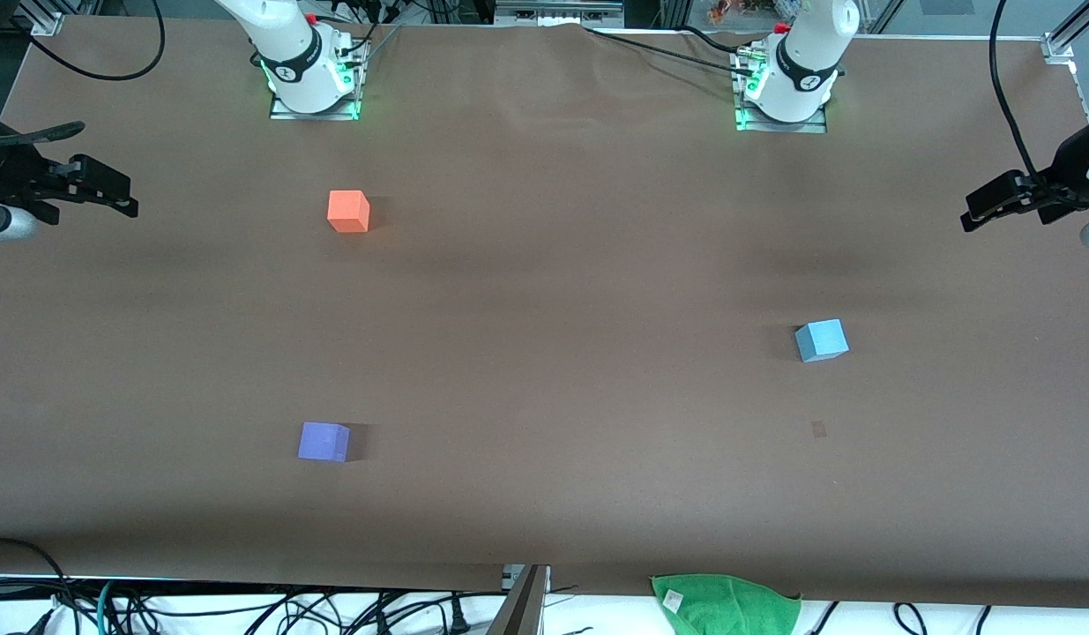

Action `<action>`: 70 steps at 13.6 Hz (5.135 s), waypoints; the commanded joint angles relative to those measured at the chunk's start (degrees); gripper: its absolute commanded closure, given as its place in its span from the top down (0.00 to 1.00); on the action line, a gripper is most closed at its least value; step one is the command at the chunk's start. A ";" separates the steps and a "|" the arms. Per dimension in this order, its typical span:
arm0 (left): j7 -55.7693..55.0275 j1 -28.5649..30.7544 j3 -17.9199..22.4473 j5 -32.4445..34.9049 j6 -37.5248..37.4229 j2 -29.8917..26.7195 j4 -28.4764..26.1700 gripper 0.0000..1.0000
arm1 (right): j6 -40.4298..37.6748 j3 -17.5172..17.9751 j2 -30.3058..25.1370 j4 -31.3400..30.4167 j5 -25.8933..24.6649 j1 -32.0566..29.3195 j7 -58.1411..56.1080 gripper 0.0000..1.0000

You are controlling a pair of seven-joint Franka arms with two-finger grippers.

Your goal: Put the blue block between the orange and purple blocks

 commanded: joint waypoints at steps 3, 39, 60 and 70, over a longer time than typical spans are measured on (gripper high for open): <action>0.45 0.48 0.12 -1.60 -1.84 0.51 1.64 1.00 | -0.44 0.48 0.54 1.39 0.17 -0.22 -0.29 1.00; -0.34 1.62 -0.32 -2.83 26.43 3.05 -24.02 1.00 | 0.79 0.04 1.24 1.57 -0.01 0.40 -0.64 1.00; -4.13 -2.51 -0.41 -0.55 51.41 25.12 -26.31 1.00 | 0.71 0.04 1.33 1.48 0.17 0.13 -0.99 1.00; -4.12 -2.16 -0.50 3.23 52.12 26.44 -26.84 0.76 | 0.71 -0.05 1.51 1.48 0.34 0.05 -1.08 1.00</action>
